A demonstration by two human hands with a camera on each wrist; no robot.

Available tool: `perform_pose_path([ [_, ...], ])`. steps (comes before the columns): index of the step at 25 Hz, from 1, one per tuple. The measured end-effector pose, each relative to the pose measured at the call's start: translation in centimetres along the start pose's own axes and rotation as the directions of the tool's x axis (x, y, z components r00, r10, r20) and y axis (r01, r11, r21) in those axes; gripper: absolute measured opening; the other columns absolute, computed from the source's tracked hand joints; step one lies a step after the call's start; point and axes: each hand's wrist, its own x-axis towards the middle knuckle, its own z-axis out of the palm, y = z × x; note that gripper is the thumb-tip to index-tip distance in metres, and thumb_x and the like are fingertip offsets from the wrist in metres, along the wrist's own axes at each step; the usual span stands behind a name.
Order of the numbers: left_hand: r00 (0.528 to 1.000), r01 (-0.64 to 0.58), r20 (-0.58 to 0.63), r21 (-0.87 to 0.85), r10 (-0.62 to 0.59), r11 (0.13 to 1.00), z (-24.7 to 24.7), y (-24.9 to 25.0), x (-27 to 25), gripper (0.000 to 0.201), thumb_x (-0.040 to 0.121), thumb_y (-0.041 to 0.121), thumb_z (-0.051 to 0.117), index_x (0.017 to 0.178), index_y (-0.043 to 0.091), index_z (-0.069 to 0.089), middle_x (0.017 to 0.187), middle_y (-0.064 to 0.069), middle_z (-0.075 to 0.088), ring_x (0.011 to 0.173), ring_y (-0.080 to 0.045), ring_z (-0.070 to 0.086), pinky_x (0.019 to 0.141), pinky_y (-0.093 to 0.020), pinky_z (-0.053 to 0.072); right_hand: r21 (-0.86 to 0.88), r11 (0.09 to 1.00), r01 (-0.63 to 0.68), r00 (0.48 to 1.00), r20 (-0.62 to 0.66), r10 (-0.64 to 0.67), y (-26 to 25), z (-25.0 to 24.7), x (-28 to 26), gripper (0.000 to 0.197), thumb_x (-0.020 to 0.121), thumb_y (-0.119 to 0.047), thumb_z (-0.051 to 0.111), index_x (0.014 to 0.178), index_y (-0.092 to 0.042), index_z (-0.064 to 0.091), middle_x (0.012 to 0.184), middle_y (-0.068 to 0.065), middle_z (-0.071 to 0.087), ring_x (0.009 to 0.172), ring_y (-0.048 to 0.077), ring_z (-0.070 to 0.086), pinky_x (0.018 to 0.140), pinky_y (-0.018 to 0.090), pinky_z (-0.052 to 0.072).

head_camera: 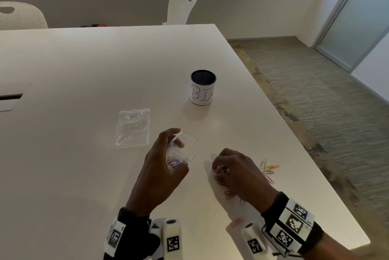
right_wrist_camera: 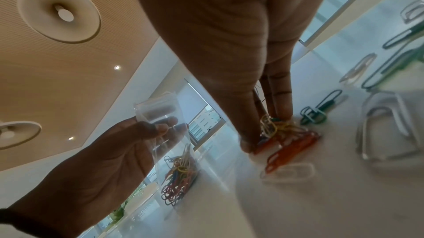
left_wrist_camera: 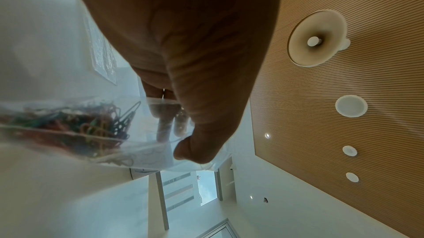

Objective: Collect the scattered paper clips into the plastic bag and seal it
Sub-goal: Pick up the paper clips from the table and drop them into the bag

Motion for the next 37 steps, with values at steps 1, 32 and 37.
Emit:
perform_pose_path([
  [1, 1.0, 0.001, 0.0, 0.0, -0.001, 1.0, 0.0, 0.0, 0.0, 0.069, 0.081, 0.004, 0.076, 0.14, 0.023, 0.046, 0.114, 0.006, 0.063, 0.092, -0.013, 0.063, 0.072, -0.005, 0.048, -0.009, 1.0, 0.007, 1.0, 0.0, -0.007, 0.0, -0.1, 0.0, 0.015, 0.092, -0.025, 0.074, 0.107, -0.024, 0.076, 0.118, -0.008, 0.066, 0.102, 0.015, 0.067, 0.09, 0.033, 0.057],
  [32, 0.999, 0.012, 0.032, 0.016, -0.012, 1.0, 0.5, -0.3, 0.2, 0.07, 0.082, 0.009, 0.079, 0.141, 0.025, 0.044, 0.118, 0.007, 0.062, 0.097, -0.006, 0.064, 0.072, -0.007, 0.051, 0.827, 0.451, 0.335, 0.897, -0.427, 0.118, -5.5, -3.9, 1.8, 0.016, 0.086, -0.002, 0.078, 0.101, -0.005, 0.079, 0.091, 0.004, 0.082, 0.088, 0.021, 0.079, 0.084, 0.027, 0.062],
  [37, 1.0, 0.02, 0.014, 0.016, -0.02, 1.0, 0.3, -0.1, 0.1, 0.07, 0.082, 0.008, 0.079, 0.141, 0.024, 0.044, 0.118, 0.004, 0.063, 0.095, -0.004, 0.064, 0.071, -0.005, 0.05, 0.707, 0.594, 0.385, 0.879, -0.477, -0.002, -5.9, -1.8, 2.0, 0.013, 0.086, -0.003, 0.079, 0.098, -0.008, 0.08, 0.093, -0.002, 0.081, 0.089, 0.014, 0.078, 0.083, 0.021, 0.061],
])
